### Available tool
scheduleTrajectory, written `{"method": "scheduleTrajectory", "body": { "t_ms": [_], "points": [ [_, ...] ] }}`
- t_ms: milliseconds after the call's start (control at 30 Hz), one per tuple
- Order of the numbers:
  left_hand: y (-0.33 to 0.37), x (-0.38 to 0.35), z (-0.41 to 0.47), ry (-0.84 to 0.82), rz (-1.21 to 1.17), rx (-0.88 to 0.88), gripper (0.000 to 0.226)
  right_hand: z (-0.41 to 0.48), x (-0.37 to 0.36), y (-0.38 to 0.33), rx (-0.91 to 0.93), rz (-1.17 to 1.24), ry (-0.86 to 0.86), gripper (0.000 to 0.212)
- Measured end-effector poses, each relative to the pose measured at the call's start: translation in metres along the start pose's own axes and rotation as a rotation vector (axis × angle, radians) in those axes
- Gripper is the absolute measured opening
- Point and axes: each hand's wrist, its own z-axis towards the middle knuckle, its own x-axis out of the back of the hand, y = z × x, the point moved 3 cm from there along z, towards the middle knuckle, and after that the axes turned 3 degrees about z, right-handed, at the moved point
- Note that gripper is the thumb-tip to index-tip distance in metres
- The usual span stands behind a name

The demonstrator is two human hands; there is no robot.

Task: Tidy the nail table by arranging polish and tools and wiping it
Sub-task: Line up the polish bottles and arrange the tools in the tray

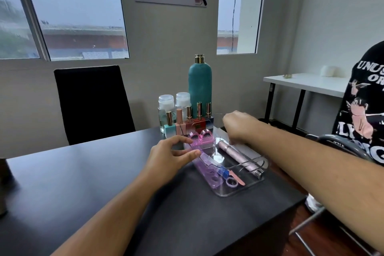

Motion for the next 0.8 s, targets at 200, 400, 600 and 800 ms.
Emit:
{"method": "scheduleTrajectory", "body": {
  "t_ms": [200,400,600,800],
  "points": [
    [0.001,0.0,0.0,-0.004,0.007,0.0,0.038,0.002,-0.002,-0.003,-0.026,0.01,-0.093,0.039],
    [0.002,0.0,0.0,-0.01,0.017,-0.012,0.035,0.003,-0.004,-0.002,-0.068,0.101,-0.156,0.029],
    [0.002,-0.001,0.001,-0.012,0.016,-0.008,0.034,-0.005,-0.007,-0.004,-0.067,0.0,-0.221,0.022],
    [0.001,-0.001,0.001,-0.006,0.012,-0.001,0.033,-0.008,-0.009,-0.005,-0.047,-0.02,-0.301,0.01]
  ]
}}
